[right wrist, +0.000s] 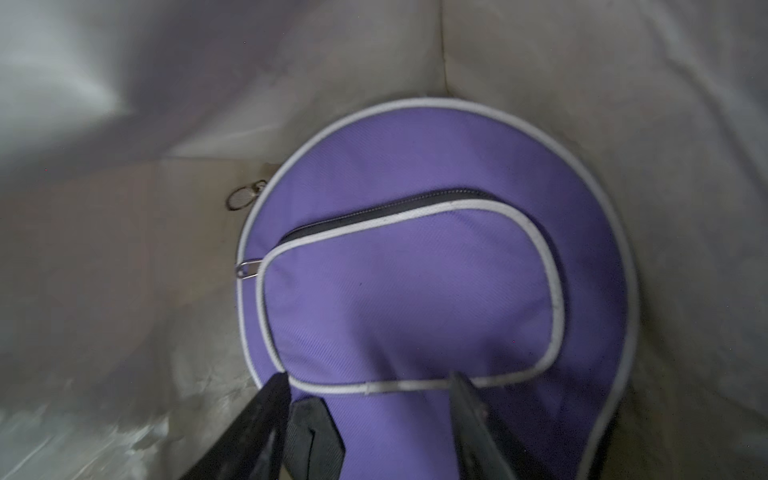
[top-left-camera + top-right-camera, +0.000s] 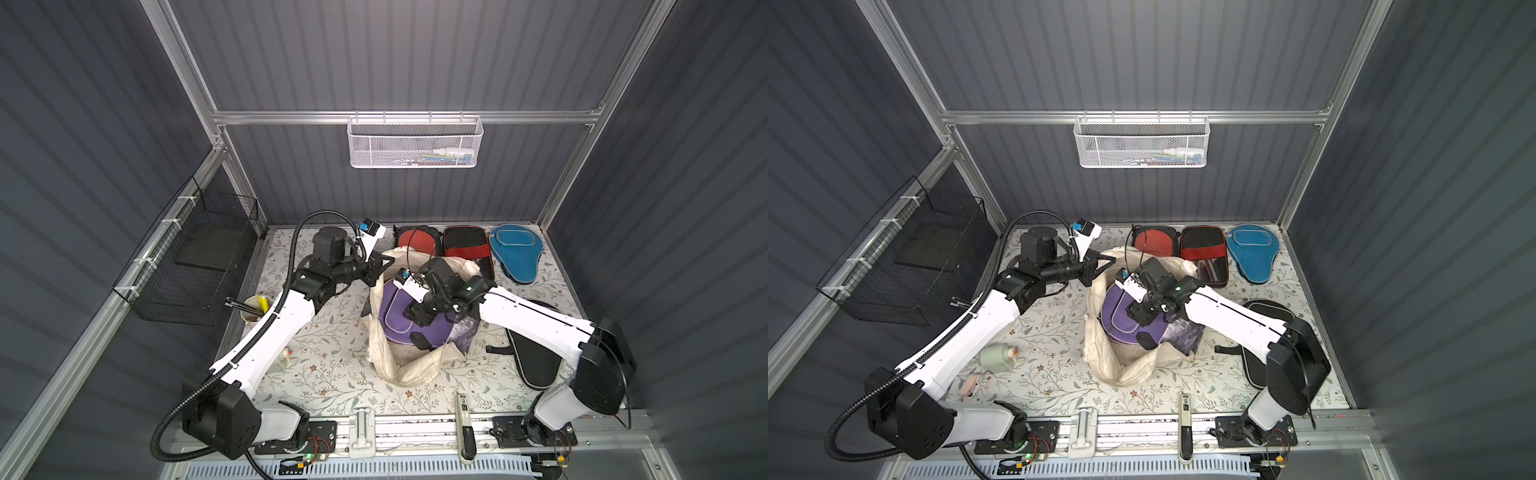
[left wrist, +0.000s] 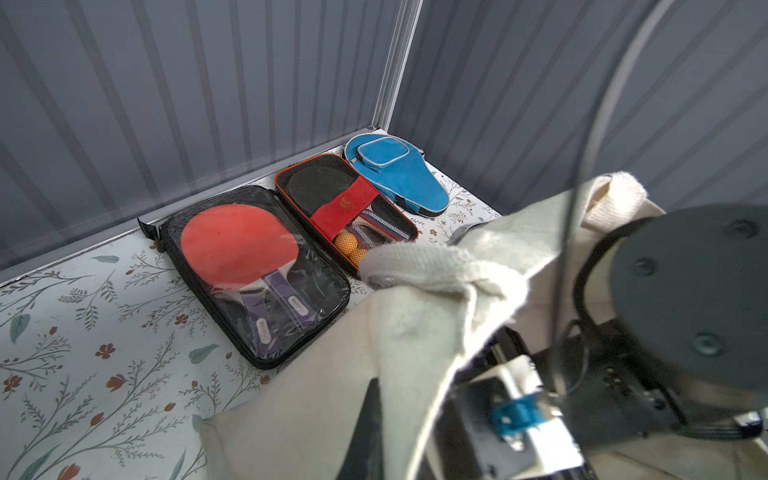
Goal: Remove the ping pong set from the canvas bag
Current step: Pick up the ping pong set from the canvas bag.
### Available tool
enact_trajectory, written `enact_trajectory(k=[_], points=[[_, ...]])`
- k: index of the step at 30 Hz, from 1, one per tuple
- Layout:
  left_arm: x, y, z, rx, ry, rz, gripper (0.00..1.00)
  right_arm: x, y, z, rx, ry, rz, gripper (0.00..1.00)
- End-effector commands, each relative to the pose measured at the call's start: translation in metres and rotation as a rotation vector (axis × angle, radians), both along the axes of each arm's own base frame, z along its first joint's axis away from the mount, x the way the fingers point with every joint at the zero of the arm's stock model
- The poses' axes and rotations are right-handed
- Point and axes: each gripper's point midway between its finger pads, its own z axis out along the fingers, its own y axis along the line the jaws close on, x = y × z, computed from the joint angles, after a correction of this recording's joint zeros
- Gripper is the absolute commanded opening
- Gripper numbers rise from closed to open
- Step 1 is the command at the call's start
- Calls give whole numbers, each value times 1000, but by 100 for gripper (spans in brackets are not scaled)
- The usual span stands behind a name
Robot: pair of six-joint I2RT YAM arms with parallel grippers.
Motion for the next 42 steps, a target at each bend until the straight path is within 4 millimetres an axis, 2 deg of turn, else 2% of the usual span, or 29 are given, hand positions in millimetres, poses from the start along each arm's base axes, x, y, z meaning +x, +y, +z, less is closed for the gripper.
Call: enact_trajectory(k=[1,4,9,12,14,20,26,30,33,34,37,39,42], points=[[-8,-4,34,-91,-95,-40,0,26,-13,-9,-55,11,-156,68],[-9,-4,31,-97,-87,-37,0,32,-24,-19,-52,68,-274,69],[-9,-4,24,-92,-80,-35,0,31,-47,-21,4,119,-464,72],[-8,-5,22,-92,-81,-41,0,28,-50,-26,59,187,-501,72],[-7,-7,20,-94,-77,-47,0,27,-44,-33,110,251,-502,72],[-6,-8,14,-94,-74,-53,0,31,-9,-40,290,406,-486,65],[-6,-8,10,-91,-73,-58,0,36,4,-57,340,481,-517,49],[-6,-9,9,-88,-76,-59,0,34,0,-70,319,500,-535,26],[-5,-8,10,-87,-82,-57,0,33,-6,-73,307,494,-543,6],[-5,-8,9,-86,-82,-57,0,33,-8,-71,305,488,-543,0],[-3,-6,8,-73,-85,-42,0,33,-12,-56,316,448,-519,0],[1,-2,6,-52,-94,-10,0,32,-14,-38,337,401,-479,0],[7,4,-3,-2,-88,33,0,29,-17,3,400,298,-387,0]])
